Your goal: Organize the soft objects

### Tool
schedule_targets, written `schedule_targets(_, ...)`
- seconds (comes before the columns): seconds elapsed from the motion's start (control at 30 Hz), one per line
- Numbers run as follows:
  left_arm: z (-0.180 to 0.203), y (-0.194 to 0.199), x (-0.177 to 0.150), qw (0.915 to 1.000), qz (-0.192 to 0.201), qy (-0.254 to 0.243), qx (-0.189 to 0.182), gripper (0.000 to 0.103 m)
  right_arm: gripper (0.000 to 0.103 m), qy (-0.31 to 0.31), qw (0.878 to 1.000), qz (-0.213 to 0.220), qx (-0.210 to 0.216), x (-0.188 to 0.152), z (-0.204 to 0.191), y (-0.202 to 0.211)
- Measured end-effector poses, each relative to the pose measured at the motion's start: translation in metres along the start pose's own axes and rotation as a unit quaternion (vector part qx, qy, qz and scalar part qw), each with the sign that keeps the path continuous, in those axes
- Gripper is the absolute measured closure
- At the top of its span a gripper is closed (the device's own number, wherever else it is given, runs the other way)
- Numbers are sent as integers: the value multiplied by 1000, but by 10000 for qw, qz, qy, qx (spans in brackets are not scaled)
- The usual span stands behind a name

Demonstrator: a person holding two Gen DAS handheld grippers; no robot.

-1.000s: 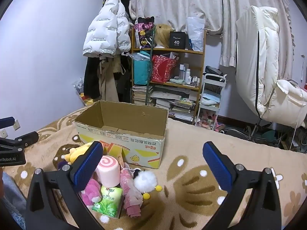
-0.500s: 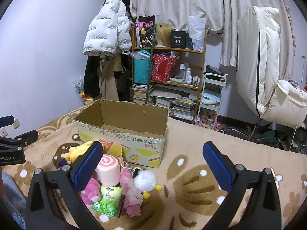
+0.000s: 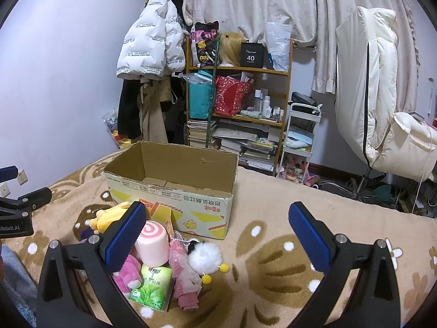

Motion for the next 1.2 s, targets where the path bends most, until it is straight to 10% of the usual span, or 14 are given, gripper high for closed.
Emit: schedule_targets(1.2,1,-1,-2,10000,-46,-33,11,1,0,57,10000,7,32,2,-2,-1)
Point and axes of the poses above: each gripper's, at about its wrist camera, not at the fingertips, and y roughly against the way its jaws point, z to its right, x to its top, the point moved 1 cm from there along -y, roughly the way its jaws point, and after that the axes turned 2 degrees about -z, right-handed, at the moved point
